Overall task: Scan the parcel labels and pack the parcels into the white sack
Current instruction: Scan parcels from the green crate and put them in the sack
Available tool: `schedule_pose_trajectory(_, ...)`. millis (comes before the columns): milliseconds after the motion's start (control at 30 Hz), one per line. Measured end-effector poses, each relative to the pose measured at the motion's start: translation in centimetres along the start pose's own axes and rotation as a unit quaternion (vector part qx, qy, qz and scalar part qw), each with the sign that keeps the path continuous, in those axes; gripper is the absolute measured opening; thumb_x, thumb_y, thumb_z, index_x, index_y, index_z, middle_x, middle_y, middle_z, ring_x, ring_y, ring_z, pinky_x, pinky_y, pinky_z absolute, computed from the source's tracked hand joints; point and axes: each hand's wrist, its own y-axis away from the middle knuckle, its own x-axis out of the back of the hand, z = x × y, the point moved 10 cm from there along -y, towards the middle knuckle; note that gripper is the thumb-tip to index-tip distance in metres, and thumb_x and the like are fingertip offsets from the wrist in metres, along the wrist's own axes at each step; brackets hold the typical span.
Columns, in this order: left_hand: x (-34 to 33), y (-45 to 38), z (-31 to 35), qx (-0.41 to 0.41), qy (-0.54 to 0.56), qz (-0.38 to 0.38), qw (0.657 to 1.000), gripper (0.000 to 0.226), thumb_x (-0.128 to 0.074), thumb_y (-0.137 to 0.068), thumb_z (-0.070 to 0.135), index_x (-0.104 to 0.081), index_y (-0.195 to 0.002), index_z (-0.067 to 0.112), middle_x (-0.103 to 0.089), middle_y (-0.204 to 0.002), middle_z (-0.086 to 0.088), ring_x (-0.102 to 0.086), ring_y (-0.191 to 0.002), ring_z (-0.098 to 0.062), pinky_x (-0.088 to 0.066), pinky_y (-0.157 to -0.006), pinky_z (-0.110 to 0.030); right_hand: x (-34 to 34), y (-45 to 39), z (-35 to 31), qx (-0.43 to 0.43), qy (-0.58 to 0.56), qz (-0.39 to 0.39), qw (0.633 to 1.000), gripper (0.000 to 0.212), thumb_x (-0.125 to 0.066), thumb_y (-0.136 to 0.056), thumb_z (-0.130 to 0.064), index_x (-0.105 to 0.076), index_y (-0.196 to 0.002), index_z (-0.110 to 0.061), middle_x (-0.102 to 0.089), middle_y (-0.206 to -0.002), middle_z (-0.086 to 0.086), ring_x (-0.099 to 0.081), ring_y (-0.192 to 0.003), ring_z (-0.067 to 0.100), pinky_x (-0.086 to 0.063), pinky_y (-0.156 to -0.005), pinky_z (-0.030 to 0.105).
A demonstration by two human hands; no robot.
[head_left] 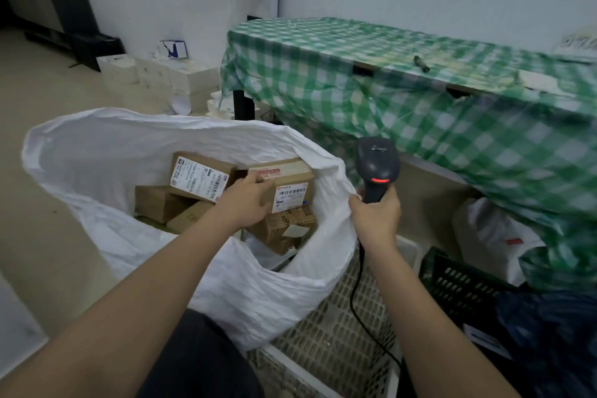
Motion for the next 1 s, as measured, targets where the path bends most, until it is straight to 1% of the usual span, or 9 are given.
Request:
schedule_pose_trajectory(133, 1.2, 0.9, -0.1, 0.034, 0.017, 0.031, 0.999, 0.039, -0.045, -0.094, 0.022, -0.055, -0.132, 0.023, -0.039, -0.136, -0.011, -0.037, -0.121, -0.033, -0.041, -0.099, -0.045, 1.9, 0.5, 1.9, -0.039, 0.025, 0.018, 0.999, 0.035, -0.072, -0.079, -0.006, -0.058, -0.112, -0.007, -0.059, -0.092, 0.003, -0.056, -0.083, 0.02, -0.037, -0.07, 0.026)
schedule_pose_trajectory(233, 0.7, 1.9, 0.0, 0.059, 0.088, 0.018, 0.994, 0.042, -0.047, -0.095, 0.022, -0.05, -0.136, 0.022, -0.032, -0.143, -0.011, -0.027, -0.13, -0.035, -0.031, -0.107, -0.045, 4.0, 0.6, 2.5, -0.044, 0.02, 0.024, 0.999, 0.028, -0.08, -0.075, -0.011, -0.06, -0.094, -0.008, -0.064, -0.077, -0.001, -0.061, -0.076, 0.022, -0.049, -0.074, 0.037)
schedule_pose_trajectory(333, 1.2, 2.8, 1.2, 0.047, 0.128, 0.056, 0.989, 0.047, -0.052, -0.094, 0.02, -0.044, -0.14, 0.019, -0.029, -0.15, -0.011, -0.027, -0.135, -0.035, -0.024, -0.111, -0.041, 6.6, 1.0, 3.0, -0.043, 0.011, 0.028, 0.999, 0.024, -0.082, -0.073, -0.013, -0.059, -0.081, -0.013, -0.064, -0.072, -0.002, -0.061, -0.07, 0.021, -0.052, -0.076, 0.041)
schedule_pose_trajectory(467, 2.3, 4.3, 5.3, 0.007, 0.207, 0.109, 0.972, 0.047, -0.052, -0.094, 0.018, -0.045, -0.141, 0.013, -0.037, -0.148, -0.009, -0.029, -0.137, -0.029, -0.024, -0.115, -0.042, 11.1, 2.2, 4.9, -0.065, 0.003, 0.031, 0.997, 0.022, -0.081, -0.076, -0.015, -0.06, -0.078, -0.018, -0.066, -0.076, 0.007, -0.058, -0.068, 0.021, -0.052, -0.073, 0.042)
schedule_pose_trajectory(600, 2.7, 6.6, 13.6, -0.097, 0.267, 0.138, 0.949, 0.036, -0.049, -0.096, 0.015, -0.052, -0.133, 0.016, -0.046, -0.136, 0.0, -0.045, -0.121, -0.019, -0.035, -0.102, -0.03, 16.6, 4.6, 7.9, -0.109, 0.012, 0.019, 0.994, 0.019, -0.076, -0.082, -0.013, -0.058, -0.084, -0.015, -0.062, -0.079, 0.009, -0.055, -0.069, 0.021, -0.044, -0.066, 0.032)
schedule_pose_trajectory(700, 0.8, 7.6, 20.8, -0.153, 0.29, 0.1, 0.939, 0.036, -0.046, -0.099, 0.016, -0.049, -0.134, 0.018, -0.042, -0.14, 0.002, -0.043, -0.124, -0.015, -0.031, -0.098, -0.018, 21.9, 6.0, 11.4, -0.151, 0.031, 0.046, 0.987, 0.018, -0.075, -0.083, -0.014, -0.061, -0.091, -0.008, -0.062, -0.075, 0.009, -0.054, -0.063, 0.019, -0.043, -0.06, 0.029)
schedule_pose_trajectory(733, -0.4, 7.7, 23.1, -0.165, 0.301, 0.076, 0.936, 0.037, -0.046, -0.099, 0.016, -0.048, -0.135, 0.019, -0.04, -0.14, 0.003, -0.046, -0.122, -0.017, -0.034, -0.095, -0.019, 23.7, 6.4, 12.7, -0.167, 0.036, 0.056, 0.984, 0.018, -0.075, -0.083, -0.014, -0.061, -0.092, -0.007, -0.062, -0.075, 0.009, -0.054, -0.063, 0.02, -0.043, -0.06, 0.029)
schedule_pose_trajectory(867, -6.8, 7.5, 31.6, -0.189, 0.319, -0.036, 0.928, 0.039, -0.045, -0.1, 0.019, -0.044, -0.139, 0.021, -0.037, -0.141, 0.005, -0.054, -0.112, -0.031, -0.046, -0.091, -0.037, 30.3, 7.2, 17.9, -0.212, 0.034, 0.102, 0.971, 0.016, -0.073, -0.084, -0.01, -0.061, -0.094, -0.008, -0.062, -0.075, 0.004, -0.058, -0.069, 0.02, -0.044, -0.064, 0.03)
schedule_pose_trajectory(1000, -15.6, 5.8, 37.5, -0.186, 0.274, -0.139, 0.933, 0.044, -0.049, -0.099, 0.025, -0.041, -0.142, 0.019, -0.039, -0.146, -0.001, -0.045, -0.128, -0.019, -0.039, -0.1, -0.027, 35.2, 7.1, 23.4, -0.254, 0.029, 0.137, 0.957, 0.016, -0.075, -0.081, -0.008, -0.062, -0.089, -0.009, -0.062, -0.076, 0.011, -0.055, -0.062, 0.021, -0.043, -0.057, 0.031)
